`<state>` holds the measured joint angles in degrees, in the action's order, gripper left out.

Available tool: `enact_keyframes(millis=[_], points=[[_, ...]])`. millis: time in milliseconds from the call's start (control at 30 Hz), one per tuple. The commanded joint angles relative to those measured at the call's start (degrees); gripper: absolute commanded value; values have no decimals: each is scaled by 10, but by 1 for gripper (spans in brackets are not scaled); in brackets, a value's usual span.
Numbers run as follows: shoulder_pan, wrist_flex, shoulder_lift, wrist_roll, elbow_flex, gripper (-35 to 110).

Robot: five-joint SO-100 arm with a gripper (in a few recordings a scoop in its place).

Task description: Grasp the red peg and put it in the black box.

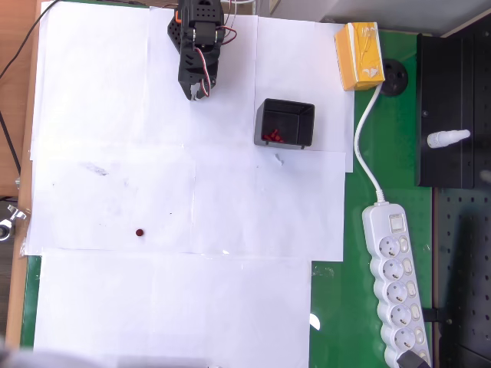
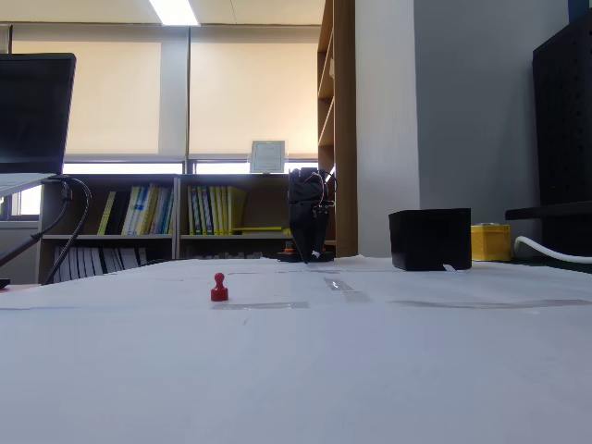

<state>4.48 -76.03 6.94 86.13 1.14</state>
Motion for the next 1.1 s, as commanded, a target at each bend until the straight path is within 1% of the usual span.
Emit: enact_keyframes(millis=[0, 200, 300, 667, 767, 867, 900, 1000, 1033, 1067], points=[[20, -57, 64, -7, -46, 0], [25, -57, 64, -7, -46, 0], [34, -51, 64, 15, -46, 0], [43, -47, 64, 14, -46, 0], [15, -48, 64, -11, -46, 0], [-13, -57, 64, -6, -46, 0], [-14, -52, 64, -3, -46, 0], [-20, -36, 64, 120, -46, 0], [-18, -17, 64, 117, -46, 0], [-18, 1, 64, 89, -46, 0]])
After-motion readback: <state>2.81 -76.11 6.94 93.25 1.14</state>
